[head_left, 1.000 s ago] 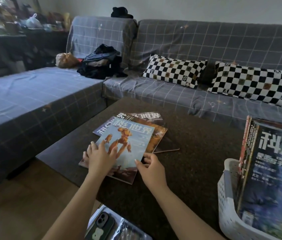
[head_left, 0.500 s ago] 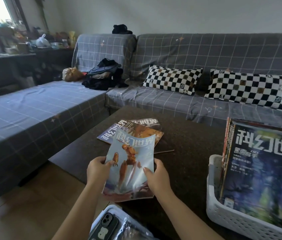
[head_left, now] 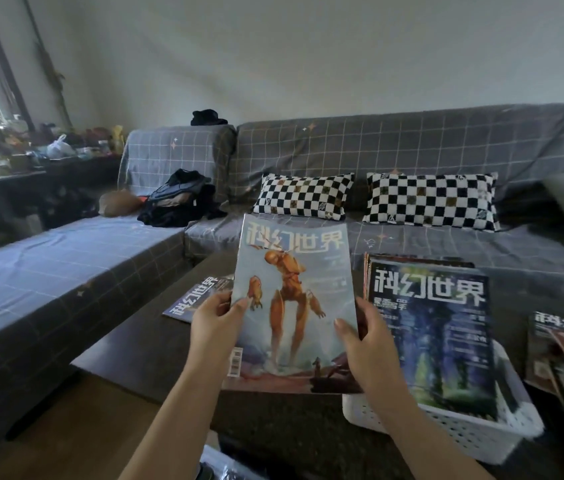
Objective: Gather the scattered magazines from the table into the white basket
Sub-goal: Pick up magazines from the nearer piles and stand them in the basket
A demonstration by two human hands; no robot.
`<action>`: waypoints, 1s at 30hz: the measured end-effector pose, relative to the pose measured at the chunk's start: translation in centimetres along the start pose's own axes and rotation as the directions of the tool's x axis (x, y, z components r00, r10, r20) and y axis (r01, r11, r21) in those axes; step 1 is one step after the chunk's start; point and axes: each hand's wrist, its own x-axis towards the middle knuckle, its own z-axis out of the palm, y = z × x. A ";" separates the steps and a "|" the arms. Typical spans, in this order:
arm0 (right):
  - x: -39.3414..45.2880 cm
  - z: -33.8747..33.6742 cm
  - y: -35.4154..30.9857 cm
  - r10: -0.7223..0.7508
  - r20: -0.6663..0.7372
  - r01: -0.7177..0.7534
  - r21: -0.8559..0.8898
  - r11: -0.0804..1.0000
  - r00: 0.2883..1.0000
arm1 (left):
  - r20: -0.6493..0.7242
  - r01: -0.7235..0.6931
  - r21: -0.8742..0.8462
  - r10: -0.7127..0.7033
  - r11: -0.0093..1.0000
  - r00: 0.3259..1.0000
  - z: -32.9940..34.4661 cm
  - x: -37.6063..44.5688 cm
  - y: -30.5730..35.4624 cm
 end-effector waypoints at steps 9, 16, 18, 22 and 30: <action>0.9 -10.9 1.4 0.010 -0.209 -0.019 -0.043 0.999 0.978 | 0.156 0.008 -0.088 0.006 0.996 0.988 11.6 -2.0 0.7; 1.8 -15.8 4.6 0.037 -0.291 -0.065 -0.087 0.994 0.956 | 0.232 0.020 -0.070 -0.004 0.997 0.973 18.0 -3.1 -1.5; 1.9 -16.4 5.6 0.048 -0.310 -0.094 -0.135 0.986 0.950 | 0.251 0.011 0.011 -0.014 1.000 0.968 18.7 -3.1 -2.5; 1.7 -16.8 7.8 0.087 -0.288 -0.168 -0.268 0.949 0.954 | 0.326 -0.072 0.396 -0.066 0.915 0.943 19.0 -3.2 -4.2; 1.5 -16.6 9.0 0.110 -0.319 -0.246 -0.427 0.870 0.941 | 0.338 -0.197 0.434 0.044 0.879 0.940 18.0 -4.3 -5.1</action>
